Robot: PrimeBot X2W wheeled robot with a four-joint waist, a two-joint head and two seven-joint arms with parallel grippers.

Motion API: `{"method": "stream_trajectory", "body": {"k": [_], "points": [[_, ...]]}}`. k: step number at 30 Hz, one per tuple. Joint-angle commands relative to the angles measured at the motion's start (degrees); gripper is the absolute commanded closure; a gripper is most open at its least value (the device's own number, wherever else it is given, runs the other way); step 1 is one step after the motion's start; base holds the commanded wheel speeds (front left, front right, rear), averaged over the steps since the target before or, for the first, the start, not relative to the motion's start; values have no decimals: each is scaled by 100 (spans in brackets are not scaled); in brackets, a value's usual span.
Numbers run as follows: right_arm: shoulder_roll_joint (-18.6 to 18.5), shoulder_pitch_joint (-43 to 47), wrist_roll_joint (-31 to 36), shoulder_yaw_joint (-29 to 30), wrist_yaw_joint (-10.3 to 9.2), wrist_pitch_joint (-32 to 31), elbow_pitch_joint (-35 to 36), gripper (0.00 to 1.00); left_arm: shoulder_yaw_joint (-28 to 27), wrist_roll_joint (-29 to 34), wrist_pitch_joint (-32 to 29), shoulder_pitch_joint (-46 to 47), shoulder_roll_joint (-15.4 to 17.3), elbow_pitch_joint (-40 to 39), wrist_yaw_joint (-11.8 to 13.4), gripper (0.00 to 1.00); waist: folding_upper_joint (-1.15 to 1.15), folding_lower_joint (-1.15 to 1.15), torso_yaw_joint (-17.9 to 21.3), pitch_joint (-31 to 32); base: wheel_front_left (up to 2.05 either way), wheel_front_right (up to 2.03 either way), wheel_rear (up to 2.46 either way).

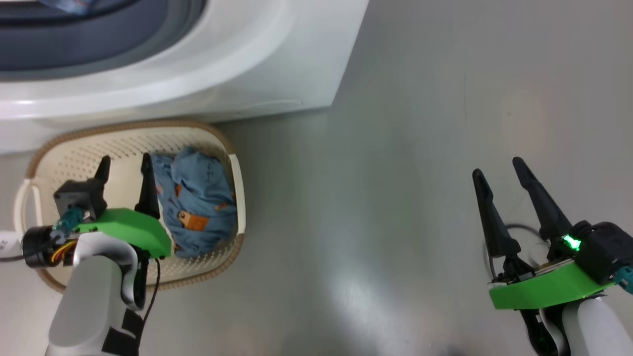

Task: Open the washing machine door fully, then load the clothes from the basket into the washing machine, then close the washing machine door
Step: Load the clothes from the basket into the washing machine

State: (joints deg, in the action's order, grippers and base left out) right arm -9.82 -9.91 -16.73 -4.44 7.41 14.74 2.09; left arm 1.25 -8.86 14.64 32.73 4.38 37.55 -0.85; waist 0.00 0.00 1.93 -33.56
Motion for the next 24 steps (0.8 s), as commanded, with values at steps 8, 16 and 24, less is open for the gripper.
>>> {"method": "stream_trajectory", "body": {"k": [8,16,24], "points": [[-46,-97,65,13,8,26,249,0,-92,-71,35,549,184,1058,-190,0,0,0,-11,-955,0,0,0],[-14,-141,94,90,8,26,336,0,153,-78,35,1181,193,2032,-458,0,0,0,-33,-1325,0,0,0],[31,-215,91,95,8,26,349,0,358,-156,-212,1702,246,2849,-605,0,0,0,-18,-1597,0,0,0]]}}
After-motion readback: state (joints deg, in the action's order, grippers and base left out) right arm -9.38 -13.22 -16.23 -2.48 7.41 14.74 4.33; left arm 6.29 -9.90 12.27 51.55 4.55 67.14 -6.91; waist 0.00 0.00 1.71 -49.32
